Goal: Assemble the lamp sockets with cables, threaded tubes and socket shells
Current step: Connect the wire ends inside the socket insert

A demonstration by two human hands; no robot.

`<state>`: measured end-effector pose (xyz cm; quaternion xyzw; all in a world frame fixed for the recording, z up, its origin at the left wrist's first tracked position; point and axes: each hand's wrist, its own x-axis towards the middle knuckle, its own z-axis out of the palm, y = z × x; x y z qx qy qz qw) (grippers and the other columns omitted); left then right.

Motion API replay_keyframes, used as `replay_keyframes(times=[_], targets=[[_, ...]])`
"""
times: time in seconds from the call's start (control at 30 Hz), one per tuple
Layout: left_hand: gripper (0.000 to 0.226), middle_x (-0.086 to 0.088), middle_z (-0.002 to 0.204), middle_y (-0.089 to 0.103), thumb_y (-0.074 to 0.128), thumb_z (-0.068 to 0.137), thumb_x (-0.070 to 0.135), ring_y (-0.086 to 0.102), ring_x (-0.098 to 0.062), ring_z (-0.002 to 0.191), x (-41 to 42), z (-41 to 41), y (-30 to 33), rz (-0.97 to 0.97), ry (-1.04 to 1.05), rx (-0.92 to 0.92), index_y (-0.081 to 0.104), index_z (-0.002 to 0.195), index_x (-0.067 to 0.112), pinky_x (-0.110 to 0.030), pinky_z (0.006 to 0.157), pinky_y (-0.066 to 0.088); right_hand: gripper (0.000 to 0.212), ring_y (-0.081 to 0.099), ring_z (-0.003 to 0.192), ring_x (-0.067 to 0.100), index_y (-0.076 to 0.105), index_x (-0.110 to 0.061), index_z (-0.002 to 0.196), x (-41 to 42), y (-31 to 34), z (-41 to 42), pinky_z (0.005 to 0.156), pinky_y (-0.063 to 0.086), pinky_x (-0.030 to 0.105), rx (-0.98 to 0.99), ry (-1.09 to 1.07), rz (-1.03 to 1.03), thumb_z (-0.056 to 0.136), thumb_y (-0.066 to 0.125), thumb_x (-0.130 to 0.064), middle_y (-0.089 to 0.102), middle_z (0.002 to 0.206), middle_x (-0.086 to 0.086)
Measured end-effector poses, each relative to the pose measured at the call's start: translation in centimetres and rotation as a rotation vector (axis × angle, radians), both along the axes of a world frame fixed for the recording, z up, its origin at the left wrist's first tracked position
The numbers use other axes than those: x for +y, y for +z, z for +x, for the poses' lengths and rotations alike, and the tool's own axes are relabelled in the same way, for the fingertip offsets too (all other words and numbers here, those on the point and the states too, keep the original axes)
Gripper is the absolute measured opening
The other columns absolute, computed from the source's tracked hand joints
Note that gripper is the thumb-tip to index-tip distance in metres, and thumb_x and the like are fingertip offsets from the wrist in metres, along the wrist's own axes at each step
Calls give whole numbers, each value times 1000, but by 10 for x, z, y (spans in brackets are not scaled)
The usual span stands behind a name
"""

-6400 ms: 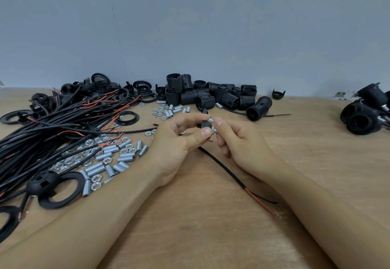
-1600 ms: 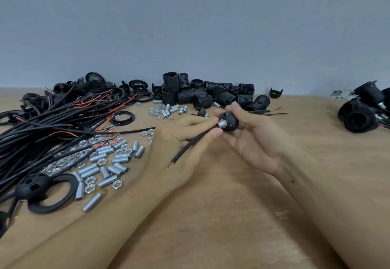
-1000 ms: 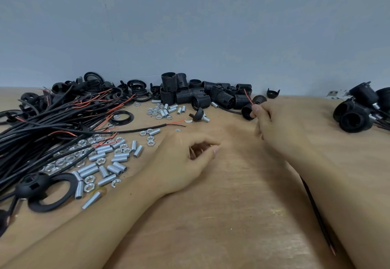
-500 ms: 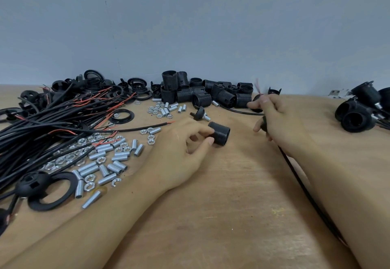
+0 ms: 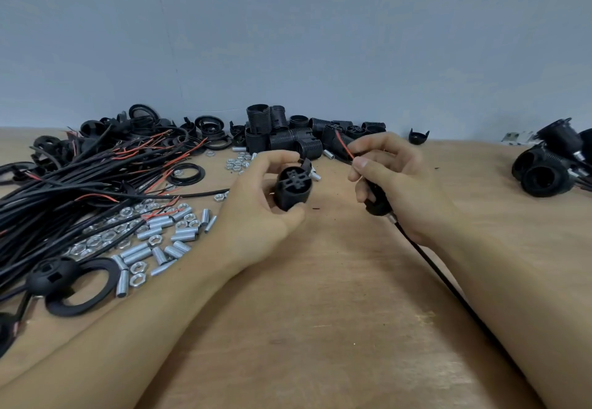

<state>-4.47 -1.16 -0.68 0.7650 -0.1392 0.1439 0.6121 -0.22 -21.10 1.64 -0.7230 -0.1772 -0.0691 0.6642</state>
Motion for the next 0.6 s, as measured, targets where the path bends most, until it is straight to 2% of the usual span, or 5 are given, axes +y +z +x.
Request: replay_keyframes(times=[0.13,0.27,0.37,0.53,0.6], targets=[[37,-5,98,64,55,67,6,62,-16,90,0,-4,4,79,67,-67,61,99,22,-25,78,50,14,53,47,16,63,-15,106,7,2,-9,49,41,22,-8,125,-7,93,65,-10,66,67,4],[20,5,73,66,74,84,28,60,-4,67,-4,-3,8,-53,77,-49,66,93,12,-14,65,46,8,55,53,13,68,-16,89,17,-4,-16,53,45,22,-26,194,-74,91,67,-9,66,66,3],[19,5,66,65,72,88,26,59,0,58,-5,-2,8,-65,131,-31,71,88,7,-10,57,44,4,57,57,14,67,-14,89,21,-8,-18,57,46,29,-37,206,-105,89,69,-11,68,73,6],[13,-14,70,65,70,90,18,55,-30,62,-3,-1,8,-110,70,-64,69,87,6,-17,58,44,4,56,54,15,65,-16,87,23,-9,-17,56,45,27,22,203,-34,88,63,-20,69,75,3],[9,-11,74,67,69,92,16,61,-29,69,-4,-2,8,-54,60,-93,67,86,9,-20,66,48,9,46,50,14,64,-14,90,23,-9,-15,54,39,29,85,191,65,86,63,-22,61,67,2]])
